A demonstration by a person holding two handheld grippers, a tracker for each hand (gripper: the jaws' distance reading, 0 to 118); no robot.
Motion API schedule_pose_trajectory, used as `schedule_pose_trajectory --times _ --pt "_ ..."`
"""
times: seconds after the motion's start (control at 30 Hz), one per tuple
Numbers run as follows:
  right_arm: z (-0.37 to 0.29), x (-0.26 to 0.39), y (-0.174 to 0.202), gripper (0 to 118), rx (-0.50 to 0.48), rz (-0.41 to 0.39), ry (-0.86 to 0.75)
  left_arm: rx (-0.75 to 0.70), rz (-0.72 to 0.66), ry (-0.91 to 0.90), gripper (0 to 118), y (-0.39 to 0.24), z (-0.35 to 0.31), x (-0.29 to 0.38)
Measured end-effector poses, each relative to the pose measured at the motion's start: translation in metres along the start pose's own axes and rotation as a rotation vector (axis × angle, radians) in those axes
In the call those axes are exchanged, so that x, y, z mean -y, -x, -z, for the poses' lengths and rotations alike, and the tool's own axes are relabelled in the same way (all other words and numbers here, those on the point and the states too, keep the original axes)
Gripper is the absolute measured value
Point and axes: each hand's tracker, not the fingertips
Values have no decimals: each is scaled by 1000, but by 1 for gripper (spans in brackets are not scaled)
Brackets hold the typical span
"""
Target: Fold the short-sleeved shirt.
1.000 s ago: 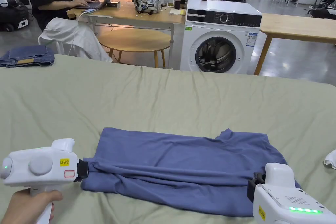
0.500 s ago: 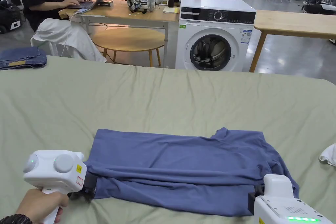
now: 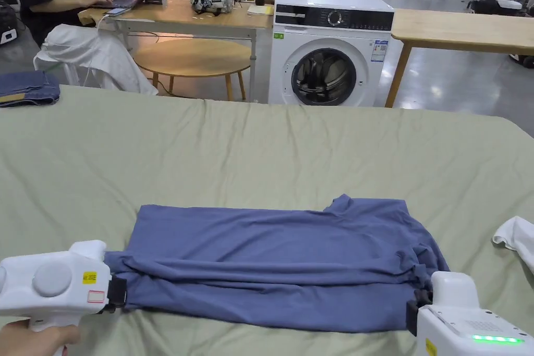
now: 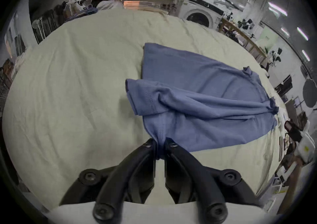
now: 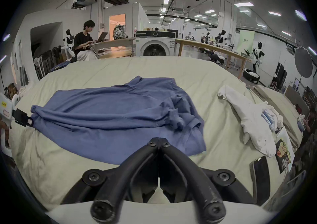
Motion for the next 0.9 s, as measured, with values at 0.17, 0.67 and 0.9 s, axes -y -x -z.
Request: schedule_pose_trajectory --times 0.17,0.67,0.9 --pt "16 -15 -33 52 26 -11 116 39 -15 -21 3 5 -16 9" --pt "86 5 -54 5 -46 -44 318 9 30 -37 3 -5 -15 16" --pt "62 -12 -55 4 -19 -6 278 11 42 -74 3 -8 -28 14"
